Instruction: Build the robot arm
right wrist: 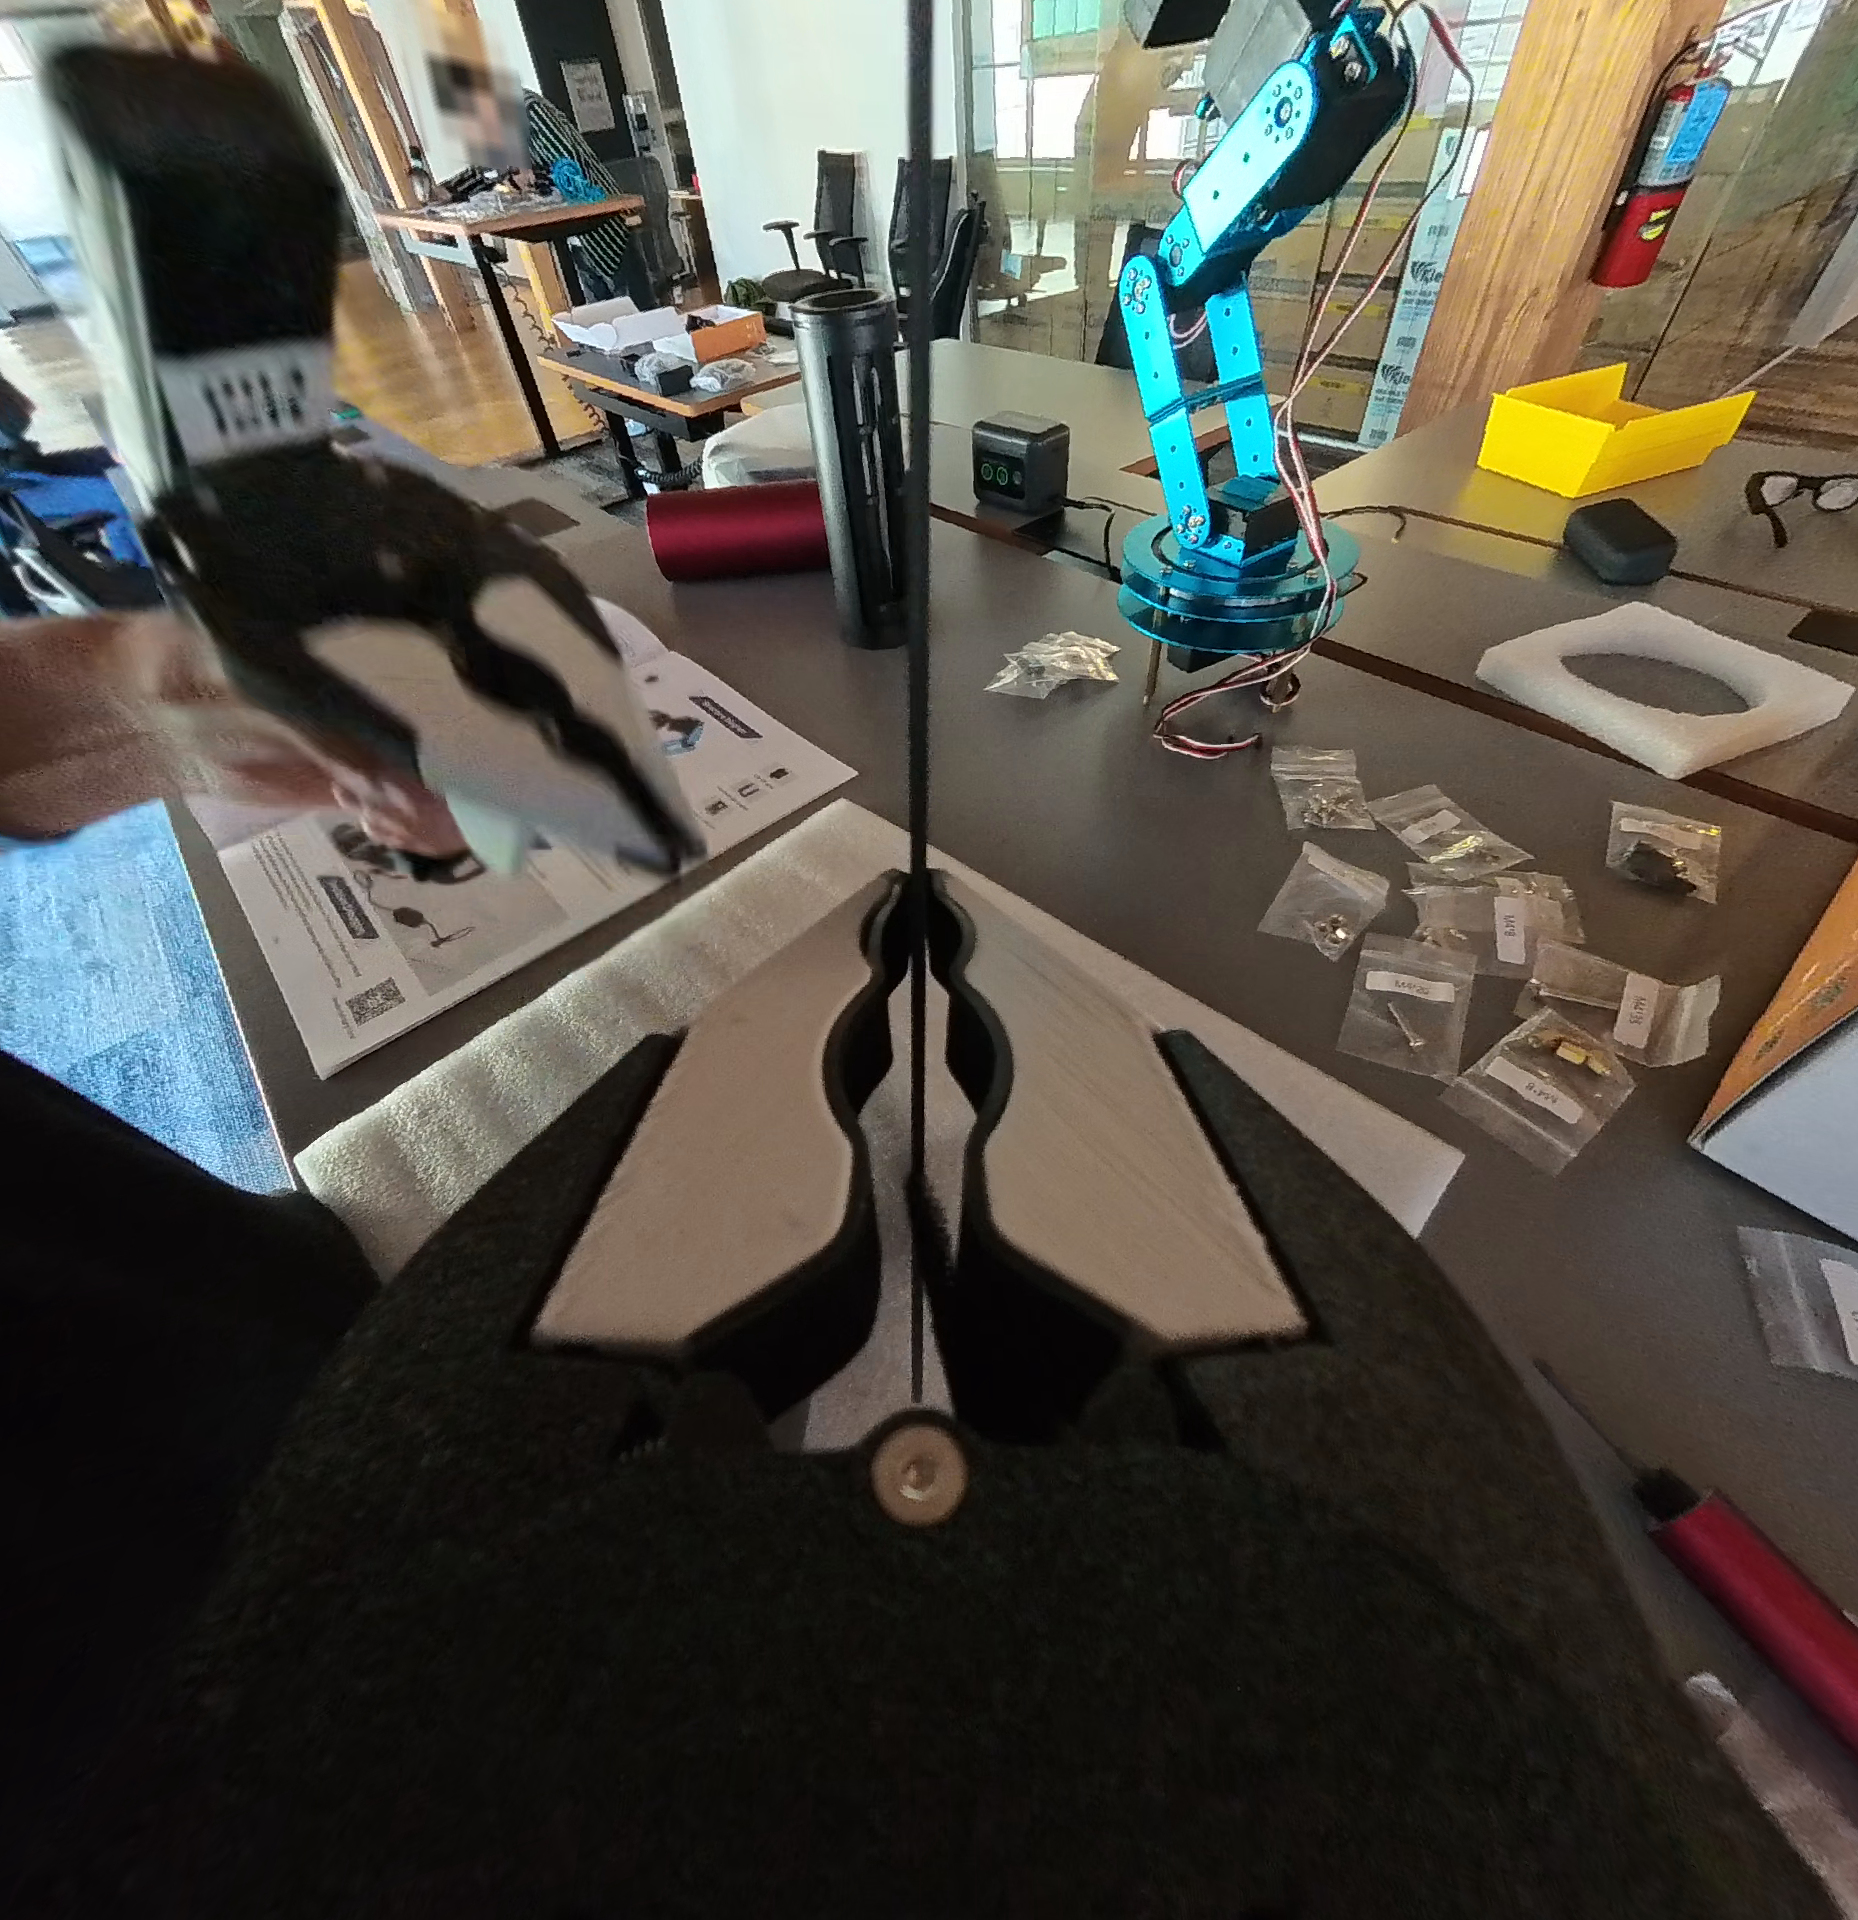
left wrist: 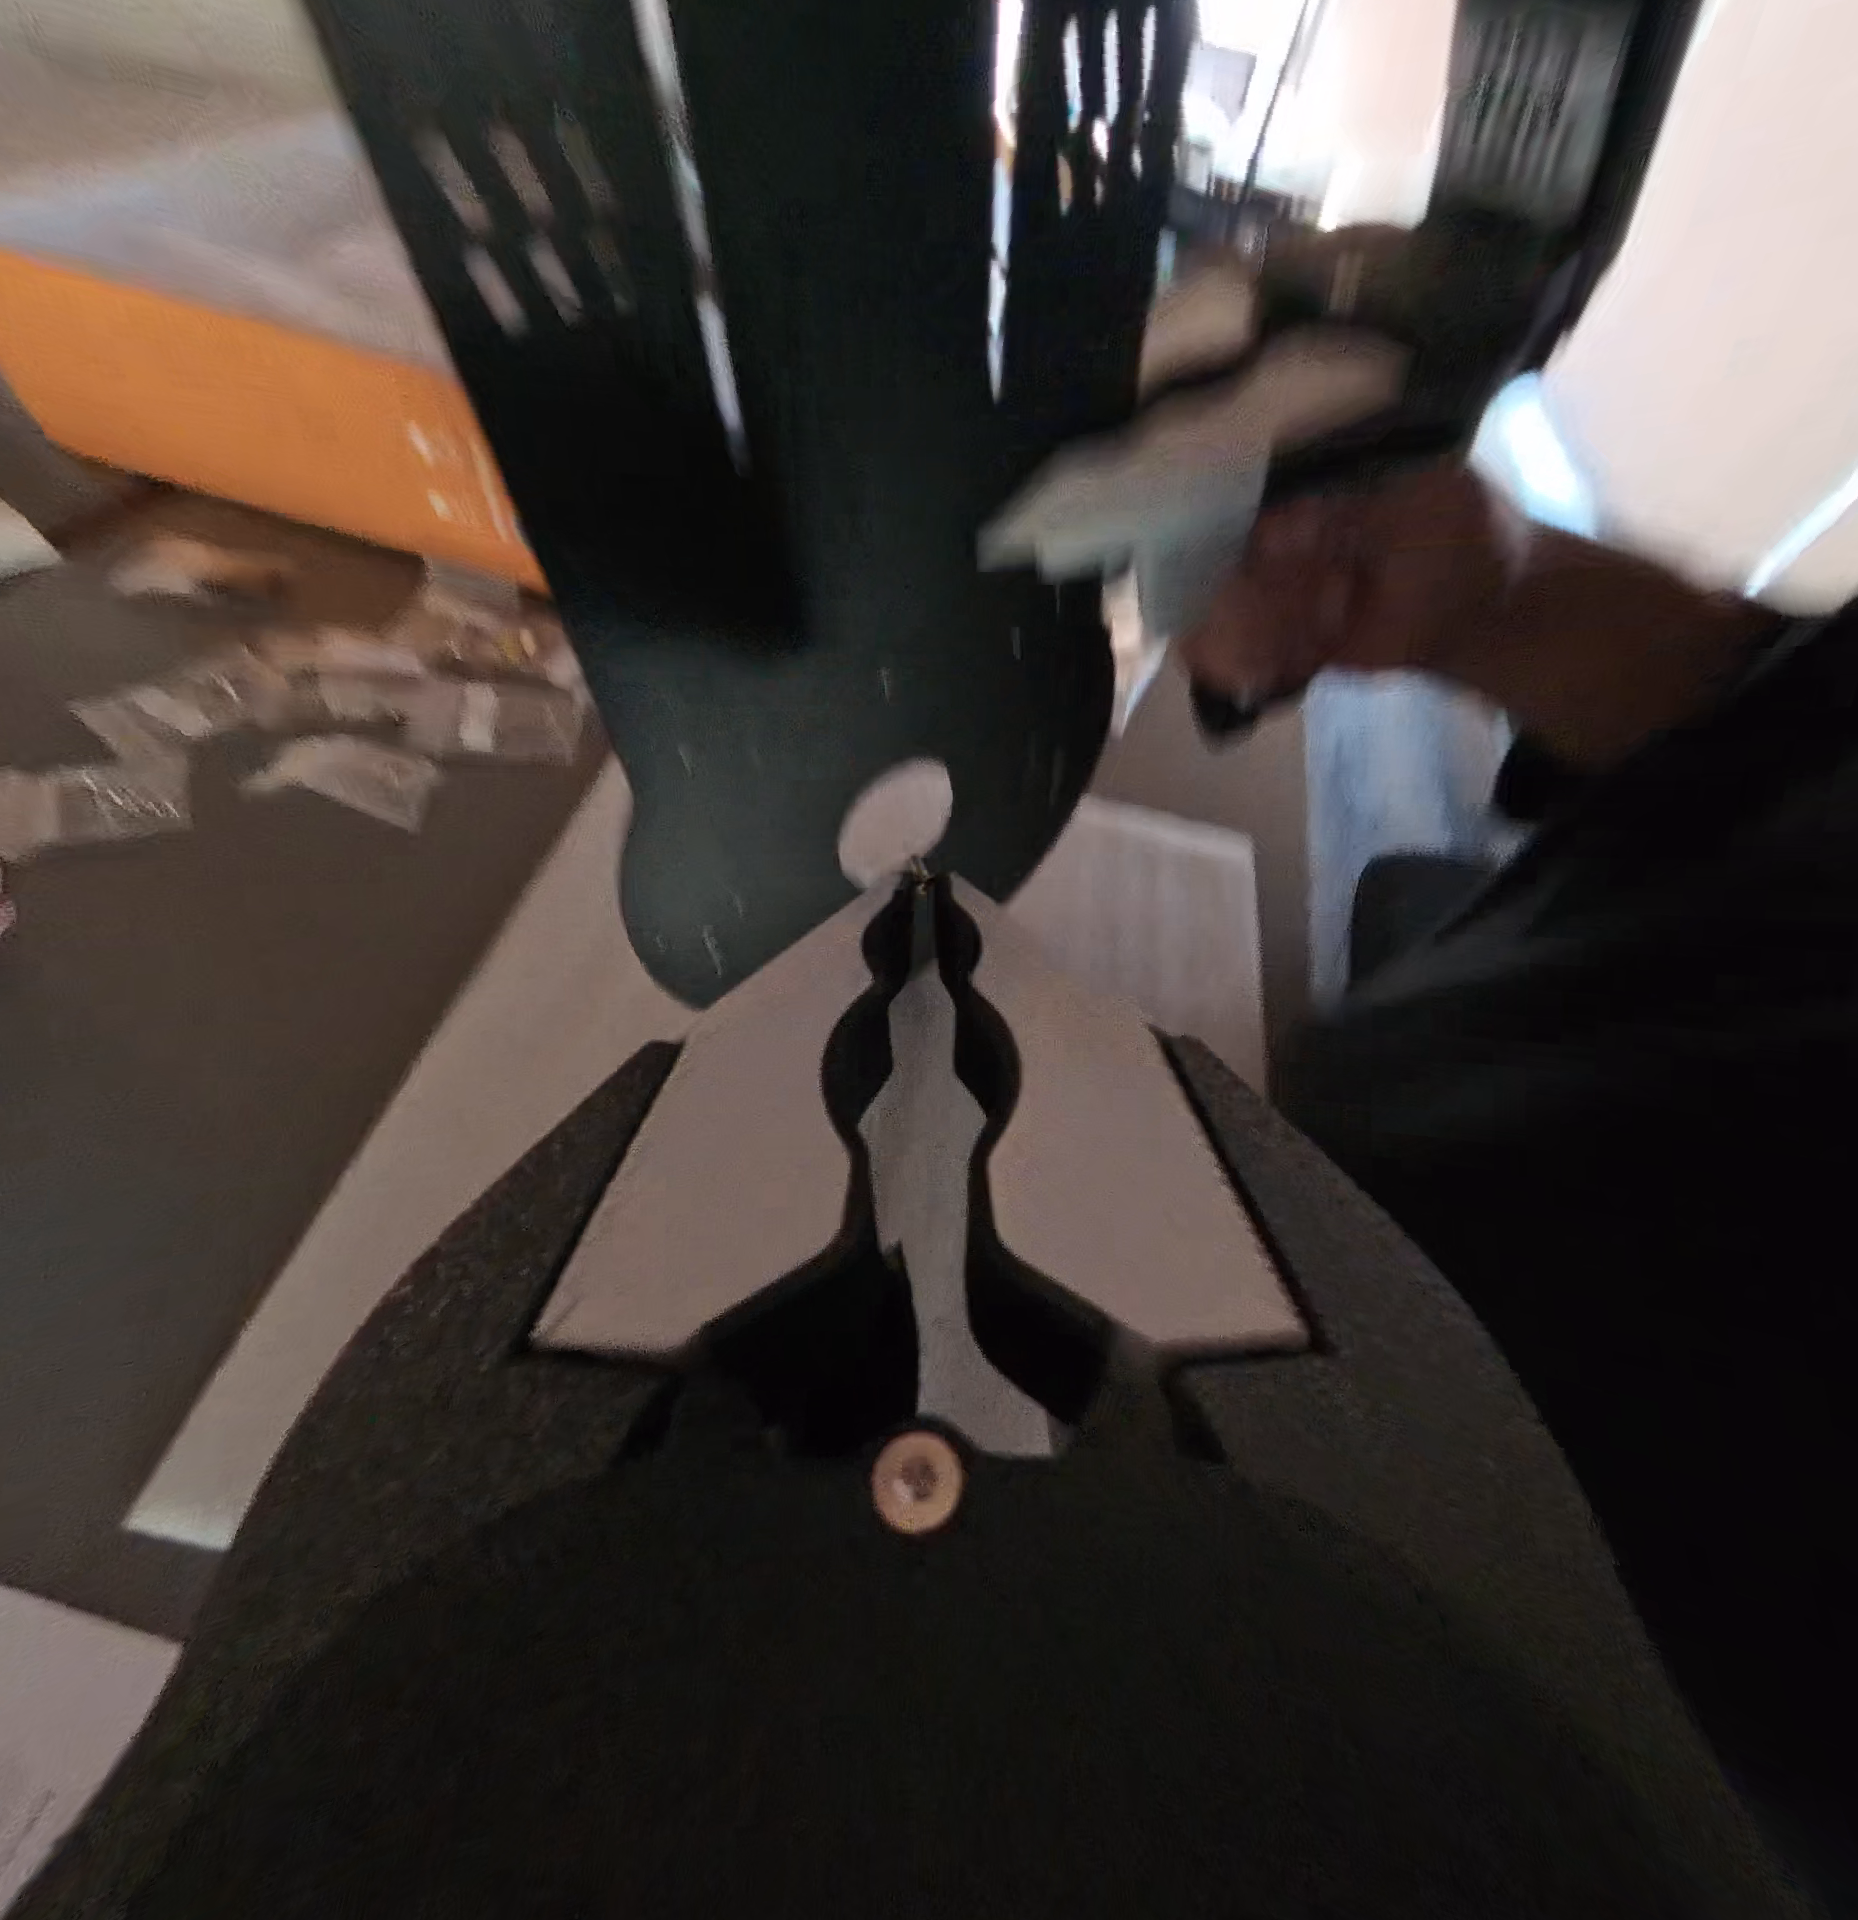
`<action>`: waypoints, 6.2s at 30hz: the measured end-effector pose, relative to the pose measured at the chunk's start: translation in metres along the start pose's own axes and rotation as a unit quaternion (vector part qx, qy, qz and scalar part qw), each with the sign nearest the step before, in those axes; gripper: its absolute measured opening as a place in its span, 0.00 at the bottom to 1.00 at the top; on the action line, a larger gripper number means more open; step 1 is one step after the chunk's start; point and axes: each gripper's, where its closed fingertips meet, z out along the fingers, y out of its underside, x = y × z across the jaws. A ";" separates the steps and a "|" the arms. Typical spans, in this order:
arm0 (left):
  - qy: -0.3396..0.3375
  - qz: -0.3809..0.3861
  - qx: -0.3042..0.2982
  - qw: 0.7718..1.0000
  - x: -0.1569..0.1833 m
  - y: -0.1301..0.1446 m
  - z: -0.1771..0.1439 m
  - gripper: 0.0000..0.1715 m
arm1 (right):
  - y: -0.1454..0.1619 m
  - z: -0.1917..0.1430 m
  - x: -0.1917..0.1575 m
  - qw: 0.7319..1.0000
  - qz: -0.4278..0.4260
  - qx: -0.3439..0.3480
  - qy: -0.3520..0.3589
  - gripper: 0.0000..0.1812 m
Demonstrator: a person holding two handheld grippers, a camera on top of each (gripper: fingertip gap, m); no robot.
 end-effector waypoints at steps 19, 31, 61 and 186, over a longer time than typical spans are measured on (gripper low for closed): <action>0.043 -0.028 0.035 0.998 -0.050 -0.139 -0.034 0.00 | 0.000 0.000 0.001 1.000 -0.012 -0.006 0.003 0.00; 0.051 0.024 0.013 0.998 -0.056 -0.149 -0.037 0.00 | -0.001 0.003 -0.002 1.000 -0.009 -0.002 -0.002 0.00; -0.090 -0.103 -0.080 0.987 -0.097 0.031 -0.043 0.09 | 0.007 -0.019 0.002 1.000 0.007 0.016 0.002 0.01; -0.162 0.021 -0.140 0.977 -0.053 0.081 -0.001 0.02 | 0.022 -0.048 0.011 0.999 0.010 -0.021 0.041 0.01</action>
